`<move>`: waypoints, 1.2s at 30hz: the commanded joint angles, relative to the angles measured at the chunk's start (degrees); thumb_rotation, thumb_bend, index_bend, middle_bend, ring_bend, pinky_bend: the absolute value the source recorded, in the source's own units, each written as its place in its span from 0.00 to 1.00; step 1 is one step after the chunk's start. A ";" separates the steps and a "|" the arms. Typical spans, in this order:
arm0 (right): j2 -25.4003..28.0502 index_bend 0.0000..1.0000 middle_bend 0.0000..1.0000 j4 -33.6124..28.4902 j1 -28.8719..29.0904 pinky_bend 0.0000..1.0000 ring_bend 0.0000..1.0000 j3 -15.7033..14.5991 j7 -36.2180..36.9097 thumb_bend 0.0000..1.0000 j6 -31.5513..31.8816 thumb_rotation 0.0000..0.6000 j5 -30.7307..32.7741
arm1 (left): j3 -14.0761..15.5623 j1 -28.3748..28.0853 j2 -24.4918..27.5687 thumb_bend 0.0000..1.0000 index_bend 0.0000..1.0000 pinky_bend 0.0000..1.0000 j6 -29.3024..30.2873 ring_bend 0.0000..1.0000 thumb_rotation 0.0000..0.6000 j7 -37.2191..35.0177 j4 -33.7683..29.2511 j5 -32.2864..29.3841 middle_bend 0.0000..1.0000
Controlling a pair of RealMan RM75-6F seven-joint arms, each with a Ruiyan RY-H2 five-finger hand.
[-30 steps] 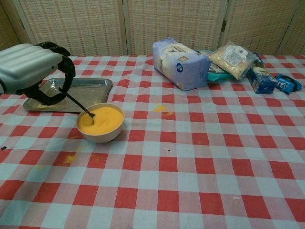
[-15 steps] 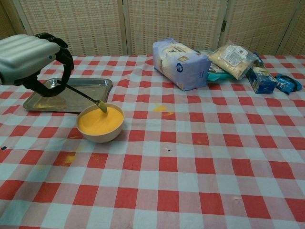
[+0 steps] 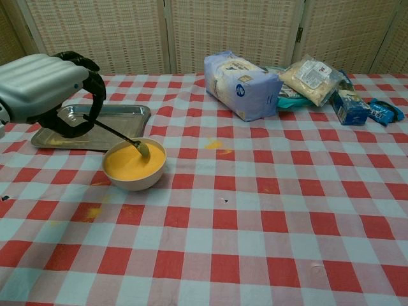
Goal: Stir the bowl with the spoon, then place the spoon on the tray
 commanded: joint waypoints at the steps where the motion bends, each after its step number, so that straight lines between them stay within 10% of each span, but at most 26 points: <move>1: 0.04 0.00 0.00 0.03 -0.05 0.00 0.00 0.00 0.06 0.06 0.08 1.00 0.00 | 0.59 -0.07 -1.25 0.83 0.78 0.00 -0.15 0.07 1.00 0.93 2.02 0.72 0.30; 36: 0.53 0.00 0.00 -0.51 0.06 0.00 0.00 -0.54 0.35 0.06 -0.47 1.00 -0.56 | 1.80 3.89 3.15 0.83 0.78 0.00 1.83 0.08 1.00 1.19 4.48 6.75 0.30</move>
